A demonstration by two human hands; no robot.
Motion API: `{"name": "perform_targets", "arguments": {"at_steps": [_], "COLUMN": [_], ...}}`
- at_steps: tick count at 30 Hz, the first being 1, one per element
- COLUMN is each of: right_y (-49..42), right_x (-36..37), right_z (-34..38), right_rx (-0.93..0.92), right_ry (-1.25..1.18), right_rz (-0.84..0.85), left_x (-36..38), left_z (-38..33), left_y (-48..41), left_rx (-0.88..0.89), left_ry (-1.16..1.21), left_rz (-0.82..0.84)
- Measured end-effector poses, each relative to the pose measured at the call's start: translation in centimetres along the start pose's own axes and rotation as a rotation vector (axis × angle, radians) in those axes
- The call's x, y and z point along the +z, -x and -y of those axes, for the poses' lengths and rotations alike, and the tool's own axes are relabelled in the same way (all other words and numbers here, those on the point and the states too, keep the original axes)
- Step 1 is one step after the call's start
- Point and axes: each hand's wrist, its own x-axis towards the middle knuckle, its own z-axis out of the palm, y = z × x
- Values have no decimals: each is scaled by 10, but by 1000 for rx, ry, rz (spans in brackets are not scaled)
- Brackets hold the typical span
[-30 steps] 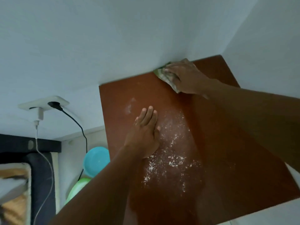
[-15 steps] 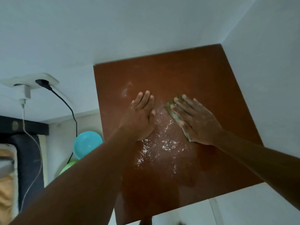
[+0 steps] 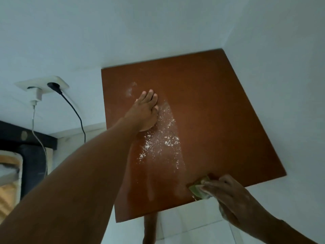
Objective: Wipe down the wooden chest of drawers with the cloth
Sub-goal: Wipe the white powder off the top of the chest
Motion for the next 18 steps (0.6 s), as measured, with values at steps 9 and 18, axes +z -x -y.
{"name": "perform_targets", "arguments": {"at_steps": [9,18], "right_y": [-305,-343], "right_x": [-76,15], "right_z": [-67,-90], "right_rx": [204,155], "right_ry": [82,438], "right_rz": [-247,83], "left_x": [11,49], "left_z": [17,40], "left_y": [88,105], "left_rx": [41,49], "left_ry": [53,88], "left_rz": [-114,-114]}}
